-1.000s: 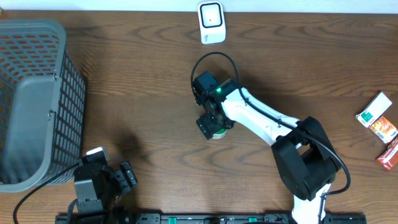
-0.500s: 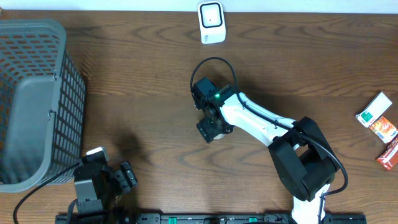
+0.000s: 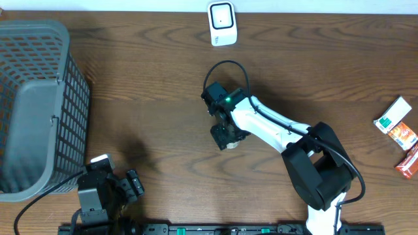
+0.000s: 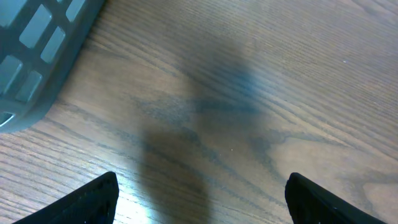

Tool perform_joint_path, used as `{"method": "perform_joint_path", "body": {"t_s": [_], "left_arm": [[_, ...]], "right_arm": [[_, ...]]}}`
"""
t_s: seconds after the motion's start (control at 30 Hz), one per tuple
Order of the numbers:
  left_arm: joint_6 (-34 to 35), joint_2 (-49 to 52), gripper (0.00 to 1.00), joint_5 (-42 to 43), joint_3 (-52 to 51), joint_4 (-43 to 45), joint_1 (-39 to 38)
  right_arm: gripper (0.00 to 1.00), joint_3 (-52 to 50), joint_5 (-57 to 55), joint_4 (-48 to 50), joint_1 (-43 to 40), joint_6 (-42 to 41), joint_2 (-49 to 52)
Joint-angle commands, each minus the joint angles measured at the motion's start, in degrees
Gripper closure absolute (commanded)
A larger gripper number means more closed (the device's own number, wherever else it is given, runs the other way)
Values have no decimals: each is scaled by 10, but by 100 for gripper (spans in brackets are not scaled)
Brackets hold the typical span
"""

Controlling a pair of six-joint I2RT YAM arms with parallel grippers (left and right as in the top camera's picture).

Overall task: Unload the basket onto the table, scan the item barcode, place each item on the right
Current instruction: 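Hold the green jar mid-table and turn it with the right gripper, then lift the green jar up toward the white scanner with the right gripper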

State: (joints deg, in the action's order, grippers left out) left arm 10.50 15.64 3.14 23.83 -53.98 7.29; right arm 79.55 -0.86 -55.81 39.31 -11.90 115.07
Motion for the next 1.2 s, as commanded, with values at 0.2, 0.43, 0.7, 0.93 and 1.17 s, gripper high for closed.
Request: {"method": "perform_joint_path", "body": {"t_s": [0.2,0.43,0.7,0.93,1.17], "left_arm": [[-3,-1,14,5,4,-2,0],[-3,-1,14,5,4,-2,0],[-3,-1,14,5,4,-2,0],[-3,-1,14,5,4,-2,0],[-3,-1,14,5,4,-2,0]], "right_arm": [[39,119,68,-135,0,-103,5],[39,136,147,-167,0,-154,5],[44,136,205,-173,-4,-172,5],[41,153,205,-97,-24,-141,5],[36,244,206,-9,-115,-81,5]]}}
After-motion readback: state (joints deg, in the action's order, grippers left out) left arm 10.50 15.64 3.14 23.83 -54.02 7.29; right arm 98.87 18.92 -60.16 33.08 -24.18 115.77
